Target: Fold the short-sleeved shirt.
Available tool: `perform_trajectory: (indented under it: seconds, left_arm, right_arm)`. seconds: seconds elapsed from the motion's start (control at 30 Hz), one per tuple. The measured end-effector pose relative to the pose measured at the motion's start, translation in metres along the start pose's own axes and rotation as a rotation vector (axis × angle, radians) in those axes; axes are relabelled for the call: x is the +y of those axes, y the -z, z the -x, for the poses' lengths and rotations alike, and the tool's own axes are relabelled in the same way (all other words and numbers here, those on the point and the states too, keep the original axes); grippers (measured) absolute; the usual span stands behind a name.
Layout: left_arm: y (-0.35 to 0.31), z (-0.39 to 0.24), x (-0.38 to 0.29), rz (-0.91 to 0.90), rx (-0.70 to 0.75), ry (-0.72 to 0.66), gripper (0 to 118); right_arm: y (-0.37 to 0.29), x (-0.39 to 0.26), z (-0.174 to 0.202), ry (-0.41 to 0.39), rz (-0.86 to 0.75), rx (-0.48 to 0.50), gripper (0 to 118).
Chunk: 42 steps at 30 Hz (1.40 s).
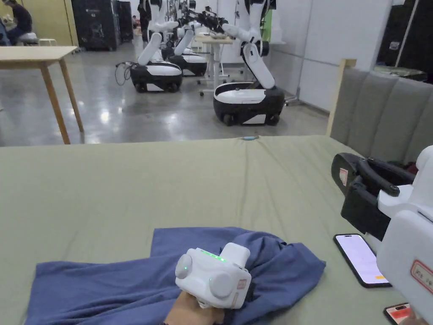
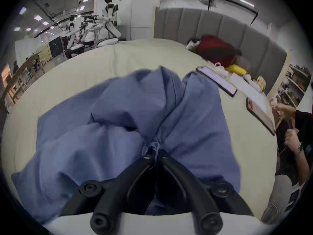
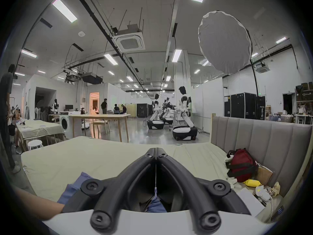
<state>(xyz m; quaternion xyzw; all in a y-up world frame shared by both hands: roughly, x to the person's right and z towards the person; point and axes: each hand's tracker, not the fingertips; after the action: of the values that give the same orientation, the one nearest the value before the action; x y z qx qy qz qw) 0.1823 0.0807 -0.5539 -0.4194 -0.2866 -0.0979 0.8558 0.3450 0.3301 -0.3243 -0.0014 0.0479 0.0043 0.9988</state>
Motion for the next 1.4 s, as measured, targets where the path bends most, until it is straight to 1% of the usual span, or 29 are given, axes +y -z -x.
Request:
perform_trajectory:
  seconds: [0.03,0.07,0.1,0.13,0.17,0.2,0.23,0.33,0.37,0.4,0.43,0.47,0.53,0.57,0.67,0.7,0.83,0.9,0.93,0.97,1.0,1.03,1.07,1.1,1.2,1.27,1.3,1.37,1.4]
  left_arm:
    - [-0.007,0.003,0.004,-0.048,-0.023,-0.028,4]
    - [-0.015,0.004,0.012,-0.05,-0.021,-0.042,13]
    - [-0.022,0.007,0.017,-0.06,-0.042,-0.08,33]
    - [-0.034,0.013,0.022,-0.082,-0.093,-0.108,64]
    - [-0.05,0.017,0.028,-0.105,-0.13,-0.125,104]
    - [-0.066,0.022,0.031,-0.149,-0.142,-0.132,117]
    - [-0.088,0.028,0.032,-0.215,-0.139,-0.143,117]
    - [-0.16,0.06,0.023,-0.361,-0.084,-0.206,105]
    - [-0.183,0.074,0.014,-0.414,-0.052,-0.23,90]
    - [-0.209,0.091,0.002,-0.472,-0.023,-0.254,69]
    - [-0.233,0.108,-0.011,-0.511,0.009,-0.265,39]
    - [-0.251,0.123,-0.021,-0.527,0.054,-0.279,5]
    - [-0.287,0.156,-0.049,-0.528,0.23,-0.301,3]
    - [-0.299,0.171,-0.061,-0.517,0.265,-0.315,0]
    - [-0.326,0.217,-0.096,-0.476,0.311,-0.417,0]
    - [-0.329,0.226,-0.105,-0.472,0.36,-0.435,0]
    - [-0.311,0.257,-0.116,-0.332,0.442,-0.414,0]
    - [-0.287,0.27,-0.111,-0.289,0.467,-0.404,5]
    - [-0.27,0.278,-0.105,-0.245,0.475,-0.391,12]
    - [-0.253,0.287,-0.101,-0.213,0.48,-0.386,47]
    - [-0.236,0.296,-0.097,-0.192,0.485,-0.38,85]
    - [-0.218,0.307,-0.094,-0.14,0.467,-0.364,109]
    - [-0.204,0.315,-0.091,-0.122,0.447,-0.346,112]
    - [-0.192,0.321,-0.088,-0.103,0.445,-0.327,110]
    - [-0.154,0.335,-0.083,-0.023,0.458,-0.292,110]
    - [-0.134,0.341,-0.085,0.023,0.453,-0.3,109]
    - [-0.127,0.342,-0.086,0.043,0.449,-0.315,105]
    - [-0.119,0.341,-0.093,0.071,0.385,-0.356,87]
    - [-0.118,0.337,-0.097,0.052,0.366,-0.359,86]
  right_arm:
    - [0.001,-0.002,0.001,-0.003,0.005,-0.001,1]
    - [0.001,-0.003,0.002,-0.003,0.009,0.0,1]
    - [0.002,-0.003,0.003,0.002,0.014,0.003,1]
    - [0.001,-0.004,0.005,0.011,0.015,0.007,1]
    - [0.0,-0.004,0.008,0.017,0.013,0.01,1]
    - [-0.002,-0.005,0.011,0.019,0.008,0.015,1]
    - [-0.004,-0.005,0.013,0.021,0.007,0.021,1]
    - [-0.008,-0.005,0.023,0.026,0.01,0.049,1]
    - [-0.008,-0.005,0.025,0.026,0.014,0.059,1]
    - [-0.008,-0.006,0.029,0.027,0.019,0.074,1]
    - [-0.009,-0.007,0.032,0.031,0.021,0.087,1]
    - [-0.009,-0.008,0.035,0.035,0.021,0.101,1]
    - [-0.008,-0.009,0.042,0.037,0.032,0.137,1]
    - [-0.007,-0.01,0.045,0.032,0.035,0.15,1]
    - [-0.006,-0.014,0.057,0.013,0.042,0.175,1]
    - [-0.005,-0.016,0.061,0.009,0.045,0.181,1]
    - [-0.003,-0.018,0.072,0.007,0.07,0.208,1]
    - [-0.002,-0.017,0.075,0.013,0.081,0.224,1]
    - [-0.002,-0.018,0.076,0.013,0.086,0.227,1]
    - [-0.002,-0.018,0.078,0.008,0.091,0.226,1]
    - [-0.001,-0.019,0.078,0.001,0.098,0.224,1]
    - [-0.002,-0.018,0.078,-0.006,0.108,0.22,1]
    - [-0.003,-0.019,0.078,-0.011,0.118,0.216,1]
    - [-0.004,-0.019,0.077,-0.016,0.13,0.212,1]
    - [-0.007,-0.022,0.072,-0.033,0.159,0.193,1]
    - [-0.007,-0.023,0.07,-0.057,0.173,0.169,1]
    - [-0.007,-0.024,0.069,-0.068,0.178,0.157,1]
    - [-0.006,-0.026,0.067,-0.089,0.19,0.149,1]
    - [-0.004,-0.027,0.066,-0.093,0.196,0.148,1]
